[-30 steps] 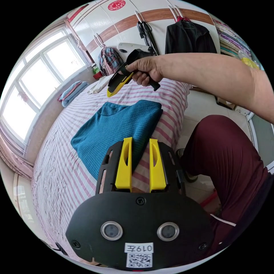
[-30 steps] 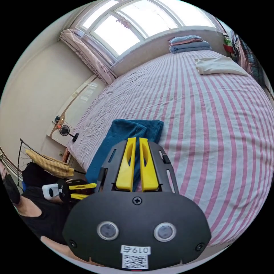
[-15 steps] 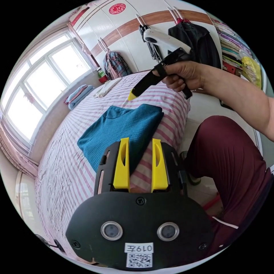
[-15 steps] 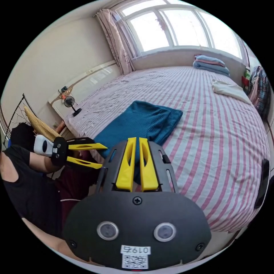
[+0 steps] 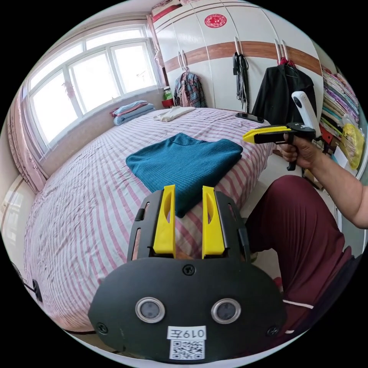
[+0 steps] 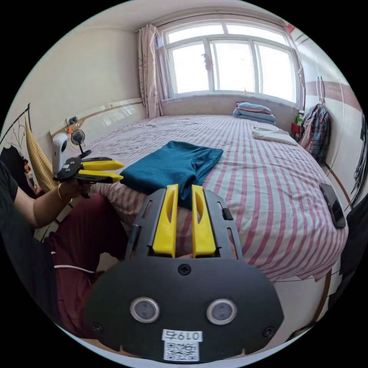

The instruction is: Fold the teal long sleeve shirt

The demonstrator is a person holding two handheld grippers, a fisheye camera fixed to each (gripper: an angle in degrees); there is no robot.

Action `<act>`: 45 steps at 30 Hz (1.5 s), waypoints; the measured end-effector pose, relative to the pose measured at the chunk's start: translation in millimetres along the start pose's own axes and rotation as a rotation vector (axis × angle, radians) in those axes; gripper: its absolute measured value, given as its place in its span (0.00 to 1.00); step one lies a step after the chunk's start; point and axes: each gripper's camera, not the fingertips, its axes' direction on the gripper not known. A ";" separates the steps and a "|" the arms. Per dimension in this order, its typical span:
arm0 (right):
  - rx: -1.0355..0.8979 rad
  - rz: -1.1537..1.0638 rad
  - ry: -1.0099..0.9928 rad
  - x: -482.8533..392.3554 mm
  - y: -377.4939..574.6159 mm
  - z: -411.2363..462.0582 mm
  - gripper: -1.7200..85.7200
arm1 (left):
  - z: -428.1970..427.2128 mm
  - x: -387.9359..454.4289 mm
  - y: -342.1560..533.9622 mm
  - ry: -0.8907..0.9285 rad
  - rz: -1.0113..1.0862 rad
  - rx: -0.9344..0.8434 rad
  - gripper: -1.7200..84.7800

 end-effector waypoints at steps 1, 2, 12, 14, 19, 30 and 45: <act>0.001 0.010 -0.006 0.9 -4.0 0.0 0.09 | 2.8 -4.4 0.8 0.008 -0.014 -0.008 0.13; -0.008 0.011 -0.003 0.8 -6.3 1.4 0.09 | 4.3 -7.3 1.4 0.012 -0.022 -0.011 0.13; -0.140 0.099 -0.060 28.2 -36.1 2.2 0.01 | 2.1 -23.6 2.9 0.009 -0.034 -0.028 0.12; -0.166 0.093 -0.066 29.5 -40.8 2.4 0.02 | 1.2 -26.8 2.9 0.003 -0.034 -0.035 0.12; -0.187 0.068 0.030 17.7 -52.7 -9.9 0.09 | -4.5 -33.3 0.6 -0.021 -0.045 -0.042 0.12; -0.138 0.258 0.391 -82.5 -85.4 -98.6 0.01 | -78.5 -47.6 25.5 -0.078 -0.323 -0.037 0.04; 0.175 -0.114 0.270 -123.5 -183.8 -43.6 0.11 | -8.3 -244.3 -58.9 0.125 -0.584 0.126 0.09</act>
